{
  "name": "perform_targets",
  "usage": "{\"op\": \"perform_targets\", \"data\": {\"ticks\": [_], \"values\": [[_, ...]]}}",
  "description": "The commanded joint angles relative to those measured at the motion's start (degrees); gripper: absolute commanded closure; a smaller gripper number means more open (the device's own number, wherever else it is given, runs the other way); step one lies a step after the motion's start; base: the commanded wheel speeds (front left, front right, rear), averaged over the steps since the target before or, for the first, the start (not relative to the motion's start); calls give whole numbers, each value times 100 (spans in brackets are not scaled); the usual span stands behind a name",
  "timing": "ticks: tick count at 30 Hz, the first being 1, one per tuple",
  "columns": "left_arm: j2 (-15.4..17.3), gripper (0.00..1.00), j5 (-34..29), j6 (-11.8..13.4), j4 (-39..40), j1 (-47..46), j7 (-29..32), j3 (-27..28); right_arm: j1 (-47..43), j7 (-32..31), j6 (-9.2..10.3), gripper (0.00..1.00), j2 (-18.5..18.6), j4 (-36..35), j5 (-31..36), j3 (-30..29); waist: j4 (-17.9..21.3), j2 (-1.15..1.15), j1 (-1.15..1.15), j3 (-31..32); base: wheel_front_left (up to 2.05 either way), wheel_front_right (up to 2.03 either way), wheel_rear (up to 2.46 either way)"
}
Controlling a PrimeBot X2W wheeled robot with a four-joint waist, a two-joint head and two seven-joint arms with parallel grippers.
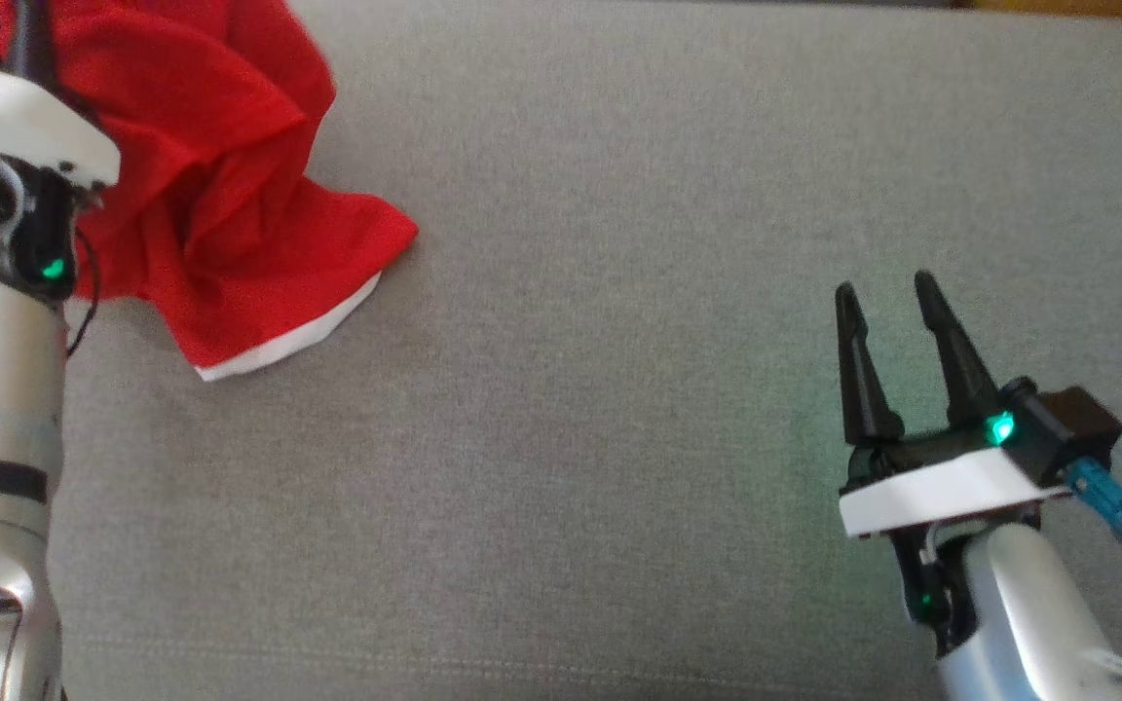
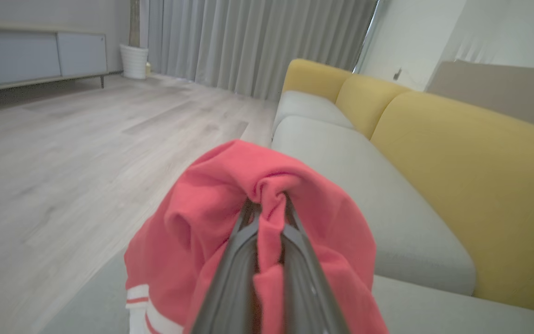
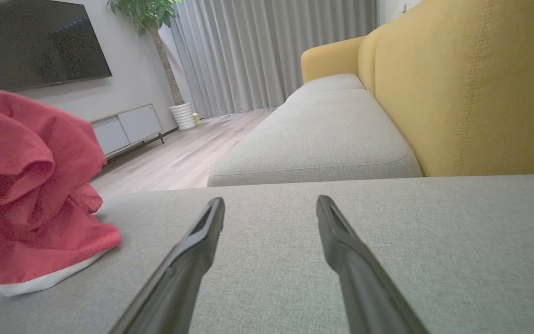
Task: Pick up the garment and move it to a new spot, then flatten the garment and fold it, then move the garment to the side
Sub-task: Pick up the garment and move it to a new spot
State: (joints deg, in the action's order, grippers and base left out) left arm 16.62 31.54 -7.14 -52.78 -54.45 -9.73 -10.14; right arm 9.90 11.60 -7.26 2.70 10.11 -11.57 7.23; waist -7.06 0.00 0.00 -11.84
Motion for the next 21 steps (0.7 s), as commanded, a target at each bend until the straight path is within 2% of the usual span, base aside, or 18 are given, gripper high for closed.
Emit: {"op": "perform_targets", "data": {"ticks": [1, 9, 16, 21], "values": [[375, 100, 44, -22, 434, -211, -84, 162, -33, 75, -23, 0, 18, -91, -80, 187, 11, 0, 0, 302, 0, 0, 0], [311, 100, 183, 191, 1511, 28, 57, 231, -139, 179, -23, 0, 18, 58, -248, 225, 121, 0, 0, 609, 0, 0, 0], [303, 100, 148, 704, 2709, 432, 426, 233, -159, 248, -23, 0, 18, 137, -362, 253, 324, 0, 0, 744, 0, 0, 0], [217, 100, 248, 827, 3417, 705, 735, 161, -152, 278, -23, 0, 18, 154, -386, 238, 457, 0, 0, 744, 0, 0, 0]]}}
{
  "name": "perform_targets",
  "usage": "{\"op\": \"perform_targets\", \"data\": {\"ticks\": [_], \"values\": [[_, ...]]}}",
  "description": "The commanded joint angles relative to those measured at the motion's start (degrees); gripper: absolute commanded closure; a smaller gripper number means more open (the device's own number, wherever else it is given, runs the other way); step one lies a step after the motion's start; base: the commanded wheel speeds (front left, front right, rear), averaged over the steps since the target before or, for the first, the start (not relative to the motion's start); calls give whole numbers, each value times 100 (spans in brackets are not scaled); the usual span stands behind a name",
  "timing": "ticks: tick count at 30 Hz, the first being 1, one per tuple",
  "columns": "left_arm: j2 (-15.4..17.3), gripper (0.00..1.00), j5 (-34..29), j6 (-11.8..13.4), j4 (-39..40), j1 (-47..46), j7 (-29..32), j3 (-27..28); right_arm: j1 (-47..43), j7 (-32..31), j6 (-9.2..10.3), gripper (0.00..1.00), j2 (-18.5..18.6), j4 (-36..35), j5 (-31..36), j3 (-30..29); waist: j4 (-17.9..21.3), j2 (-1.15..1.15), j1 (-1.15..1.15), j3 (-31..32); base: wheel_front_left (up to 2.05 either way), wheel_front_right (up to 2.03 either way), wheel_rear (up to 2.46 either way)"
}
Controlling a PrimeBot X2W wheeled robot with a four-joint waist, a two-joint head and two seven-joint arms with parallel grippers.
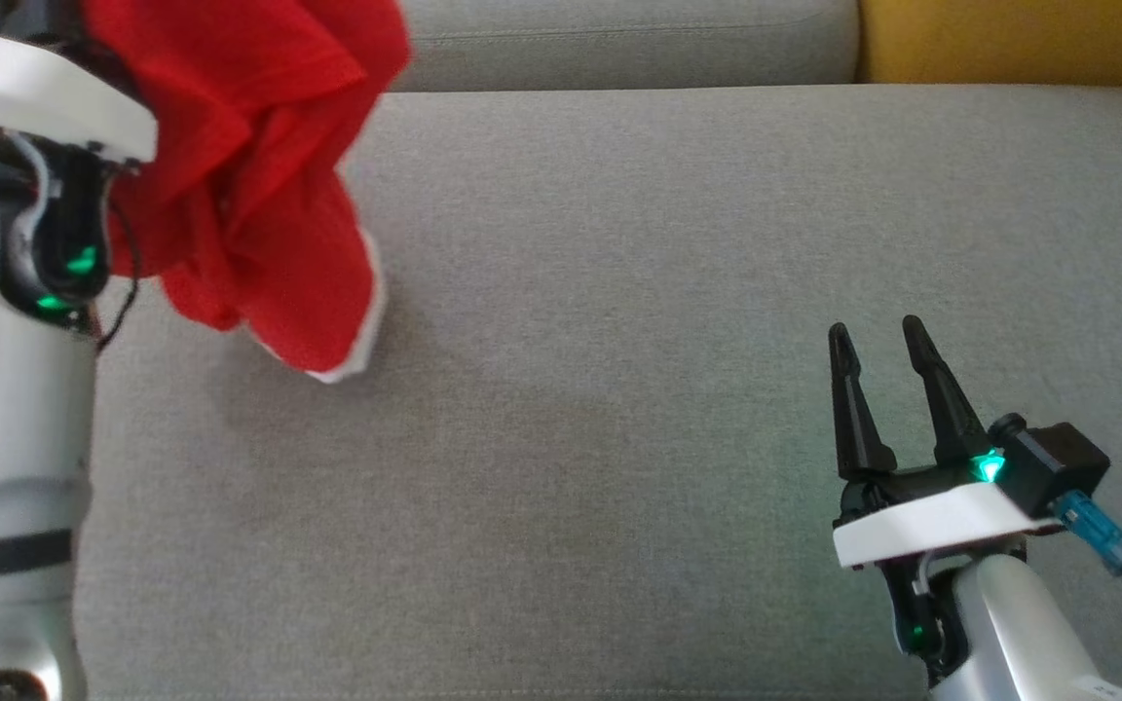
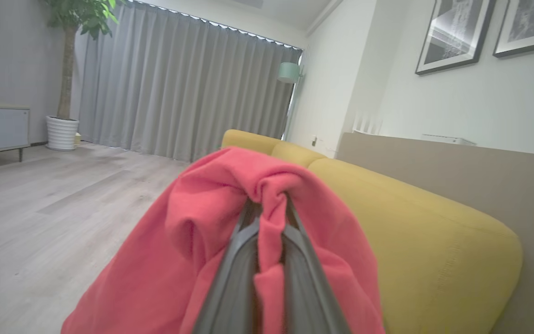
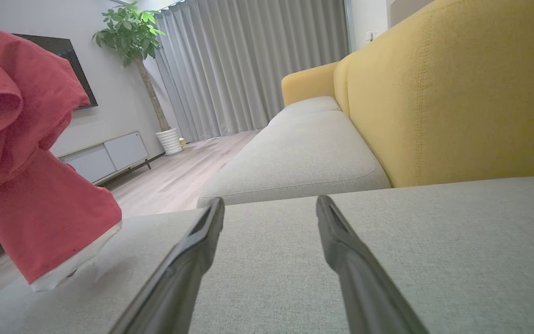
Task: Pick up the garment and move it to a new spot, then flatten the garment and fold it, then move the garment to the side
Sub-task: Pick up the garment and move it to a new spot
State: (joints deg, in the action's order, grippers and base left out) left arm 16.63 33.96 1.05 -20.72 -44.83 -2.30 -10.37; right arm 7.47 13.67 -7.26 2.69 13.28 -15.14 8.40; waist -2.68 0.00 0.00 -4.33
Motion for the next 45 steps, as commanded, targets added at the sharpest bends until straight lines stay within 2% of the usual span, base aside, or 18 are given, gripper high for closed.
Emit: {"op": "perform_targets", "data": {"ticks": [1, 8, 13, 17, 24, 25, 26, 30, 35, 40, 45], "values": [[180, 100, 35, 24, 347, -225, 46, 166, 99, 75, -23, 0, 19, -161, -29, 114, 42, 0, 0, -9, 0, 0, 0], [-288, 100, 162, 140, 1170, -129, 461, -237, 192, 105, -23, 0, 19, -179, -59, 35, 260, 0, 0, -17, 0, 0, 0], [-717, 100, -27, 273, 1304, 15, 557, -776, 309, 118, -23, 0, 19, -303, -70, -66, 516, 0, 0, -124, 0, 0, 0], [-1085, 100, -58, 330, 991, 260, 436, -1163, 410, 125, -23, 0, 19, -478, -155, -225, 807, 0, 0, -288, 0, 0, 0], [-1320, 100, -282, 294, -292, 425, -19, -1938, 544, 129, -23, 0, 19, -660, -259, -109, 1374, 0, 0, -585, 0, 0, 0], [-1332, 63, -296, 303, -496, 424, -84, -2011, 555, 130, -23, 0, 19, -663, -271, -83, 1426, 0, 0, -613, 0, 0, 0], [-1342, 0, -299, 313, -673, 415, -177, -2061, 561, 130, -23, 0, 19, -664, -280, -60, 1464, 0, 0, -634, 0, 0, 0], [-1360, 0, -218, 293, -1042, 369, -464, -2121, 546, 131, -23, 0, 19, -671, -293, -43, 1480, 0, 0, -664, 0, 0, 0], [-1316, 0, 32, 263, -1255, 230, -937, -1813, 463, 132, -23, 0, 19, -660, -269, -148, 1190, 0, 0, -598, 0, 0, 0], [-939, 0, 55, 131, -1105, 297, -1157, -1537, 386, 132, -23, 0, 19, -609, -177, -208, 666, 0, 0, -413, 0, 0, 0], [-565, 0, 33, 72, -772, 813, -1229, -1374, 258, 132, -23, 0, 19, -514, -70, -269, 152, 0, 0, -154, 0, 0, 0]]}}
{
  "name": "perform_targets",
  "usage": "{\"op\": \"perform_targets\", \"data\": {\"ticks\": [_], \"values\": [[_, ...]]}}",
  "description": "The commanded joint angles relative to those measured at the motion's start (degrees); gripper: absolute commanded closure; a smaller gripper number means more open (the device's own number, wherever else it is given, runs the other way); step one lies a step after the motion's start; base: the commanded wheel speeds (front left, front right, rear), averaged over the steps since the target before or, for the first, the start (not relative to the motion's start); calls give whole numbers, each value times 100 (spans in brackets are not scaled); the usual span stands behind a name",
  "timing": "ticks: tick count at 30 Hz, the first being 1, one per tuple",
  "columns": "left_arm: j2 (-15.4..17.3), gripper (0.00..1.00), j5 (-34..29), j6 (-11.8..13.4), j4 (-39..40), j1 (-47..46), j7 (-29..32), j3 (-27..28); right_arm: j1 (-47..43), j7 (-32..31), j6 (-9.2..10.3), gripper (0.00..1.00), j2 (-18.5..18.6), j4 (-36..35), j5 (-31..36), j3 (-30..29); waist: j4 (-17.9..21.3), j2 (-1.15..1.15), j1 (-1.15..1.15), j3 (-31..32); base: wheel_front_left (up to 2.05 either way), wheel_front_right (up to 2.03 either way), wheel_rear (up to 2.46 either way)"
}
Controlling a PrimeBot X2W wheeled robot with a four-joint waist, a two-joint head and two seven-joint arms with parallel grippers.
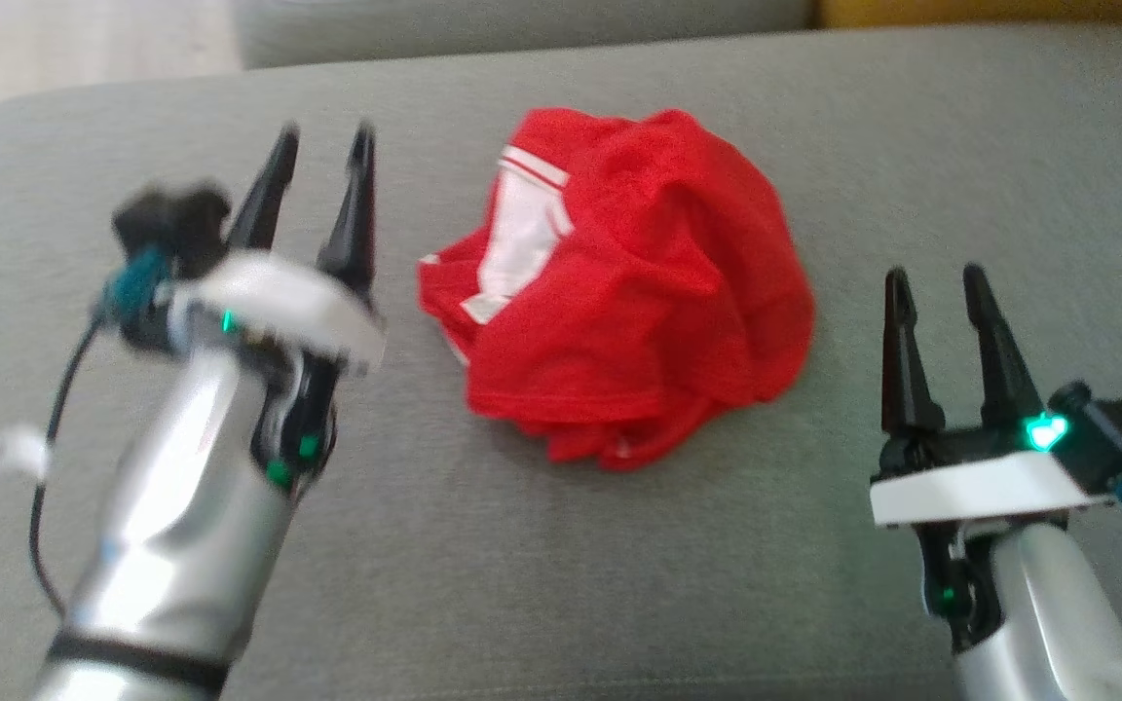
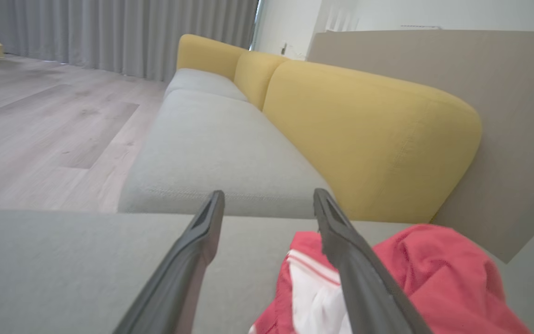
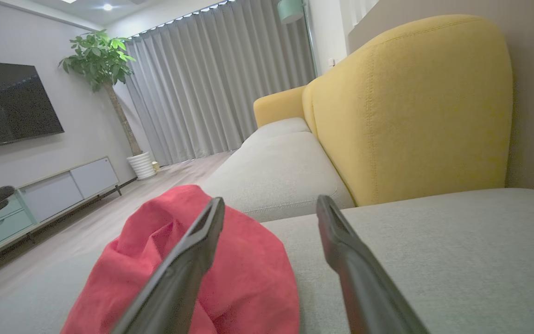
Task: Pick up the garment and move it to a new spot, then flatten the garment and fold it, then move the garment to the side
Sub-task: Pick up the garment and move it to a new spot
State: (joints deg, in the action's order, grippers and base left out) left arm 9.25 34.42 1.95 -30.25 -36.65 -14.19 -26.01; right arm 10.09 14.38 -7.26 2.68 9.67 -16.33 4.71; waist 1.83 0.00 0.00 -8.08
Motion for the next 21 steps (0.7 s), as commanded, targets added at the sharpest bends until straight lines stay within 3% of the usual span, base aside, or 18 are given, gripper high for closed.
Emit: {"op": "perform_targets", "data": {"ticks": [1, 7, 14, 21], "values": [[233, 0, -11, -23, 262, 157, -48, 216, -37, 59, -23, 0, 20, -137, 63, 89, -384, 0, 0, 274, 0, 0, 0], [304, 0, 41, 1, 783, 1336, -76, 404, -300, 16, -23, 0, 20, -79, 117, -10, -784, 0, 0, 532, 0, 0, 0], [-63, 0, -234, 37, 1459, 2415, -80, 941, -448, -59, -23, 0, 20, -104, 116, 8, -883, 0, 0, 616, 0, 0, 0], [-294, 0, -439, -107, 1535, 2562, -80, 1242, -447, -110, -23, 0, 20, -137, 124, 45, -829, 0, 0, 603, 0, 0, 0]]}}
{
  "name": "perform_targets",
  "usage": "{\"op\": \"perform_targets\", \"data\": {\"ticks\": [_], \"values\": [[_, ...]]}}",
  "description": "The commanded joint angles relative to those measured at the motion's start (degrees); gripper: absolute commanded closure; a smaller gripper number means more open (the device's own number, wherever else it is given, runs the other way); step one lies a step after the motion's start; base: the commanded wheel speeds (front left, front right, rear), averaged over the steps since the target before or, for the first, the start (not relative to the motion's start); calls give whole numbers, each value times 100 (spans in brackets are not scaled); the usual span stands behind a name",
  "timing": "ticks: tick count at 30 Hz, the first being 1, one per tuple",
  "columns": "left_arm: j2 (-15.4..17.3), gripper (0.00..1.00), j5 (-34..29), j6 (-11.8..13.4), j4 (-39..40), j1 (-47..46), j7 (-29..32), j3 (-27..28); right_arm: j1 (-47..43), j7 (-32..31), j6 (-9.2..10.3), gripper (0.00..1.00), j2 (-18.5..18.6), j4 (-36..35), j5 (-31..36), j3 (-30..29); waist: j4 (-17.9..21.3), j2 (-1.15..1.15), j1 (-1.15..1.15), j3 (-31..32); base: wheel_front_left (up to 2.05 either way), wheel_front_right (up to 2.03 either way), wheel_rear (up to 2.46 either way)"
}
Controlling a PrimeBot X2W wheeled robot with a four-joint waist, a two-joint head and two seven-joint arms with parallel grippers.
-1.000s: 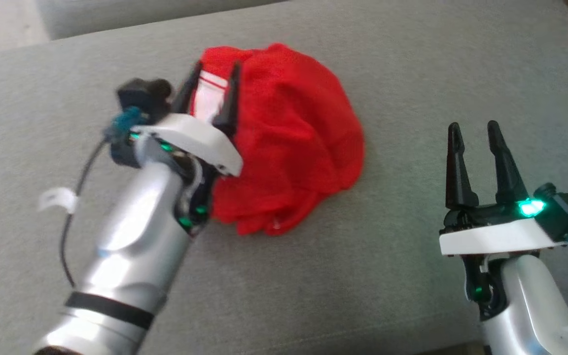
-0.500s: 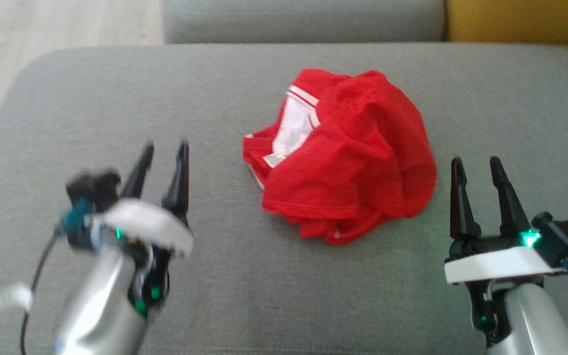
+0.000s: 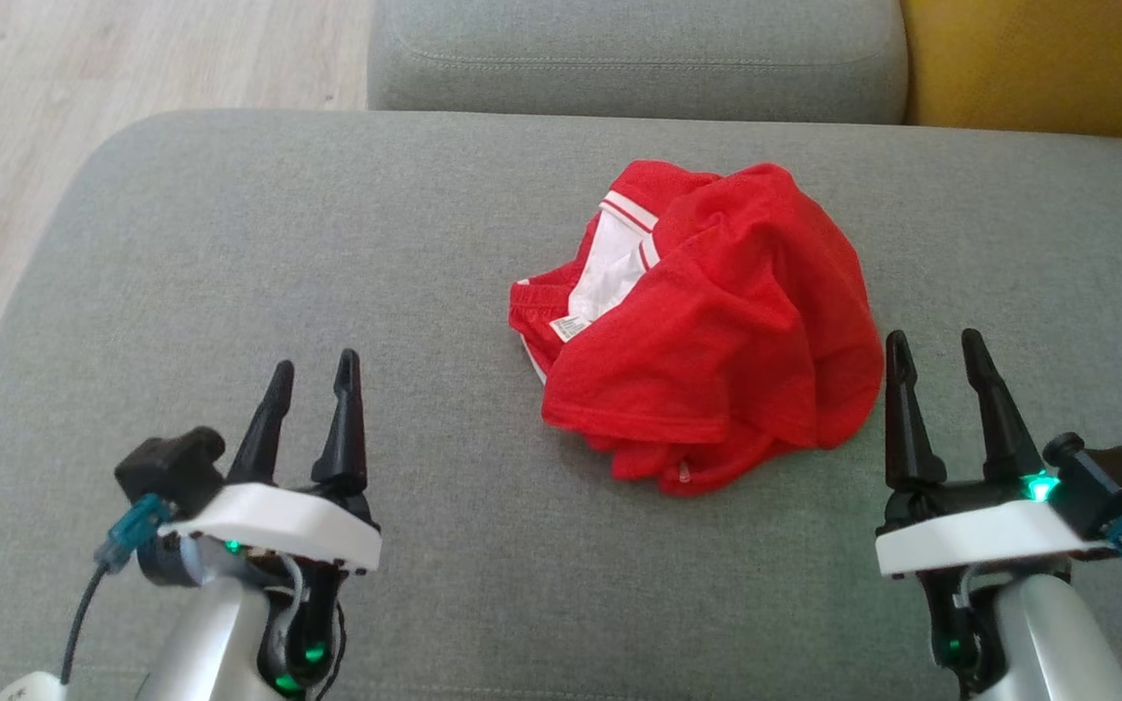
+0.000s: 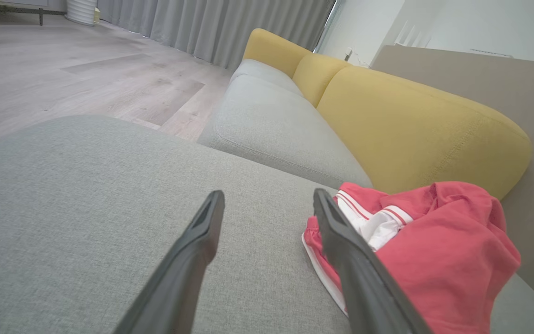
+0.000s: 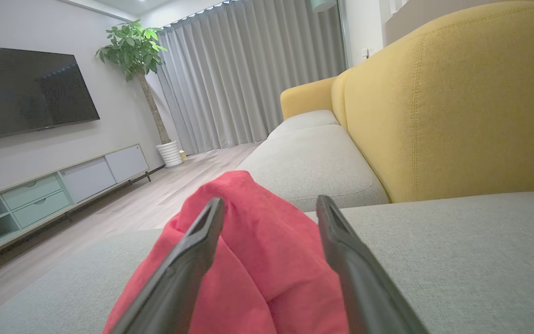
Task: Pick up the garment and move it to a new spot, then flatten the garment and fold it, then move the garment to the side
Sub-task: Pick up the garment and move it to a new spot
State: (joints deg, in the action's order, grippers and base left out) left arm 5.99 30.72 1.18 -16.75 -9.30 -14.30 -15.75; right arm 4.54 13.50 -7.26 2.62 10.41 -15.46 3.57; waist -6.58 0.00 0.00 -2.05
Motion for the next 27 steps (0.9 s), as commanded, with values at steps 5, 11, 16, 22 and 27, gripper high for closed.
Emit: {"op": "perform_targets", "data": {"ticks": [5, 11, 16, 22, 27], "values": [[-40, 0, -143, -169, -29, -265, -57, 175, 168, -57, -23, 0, 26, -248, 50, 212, 123, 0, 0, -103, 0, 0, 0], [-61, 0, -253, -200, -551, -746, 360, -92, 252, -111, -23, 0, 26, -314, 147, 295, 360, 0, 0, -368, 0, 0, 0], [-193, 0, 154, -335, -1148, -1389, 852, -113, 336, -114, -23, 0, 26, -349, 178, 338, 659, 0, 0, -623, 0, 0, 0], [-235, 0, 247, -342, -1861, -2094, 1283, -234, 402, -63, -23, 0, 26, -335, 136, 396, 1003, 0, 0, -820, 0, 0, 0], [-201, 0, 300, -321, -2435, -2522, 1413, -224, 452, -15, -23, 0, 26, -316, 127, 412, 1208, 0, 0, -978, 0, 0, 0]]}}
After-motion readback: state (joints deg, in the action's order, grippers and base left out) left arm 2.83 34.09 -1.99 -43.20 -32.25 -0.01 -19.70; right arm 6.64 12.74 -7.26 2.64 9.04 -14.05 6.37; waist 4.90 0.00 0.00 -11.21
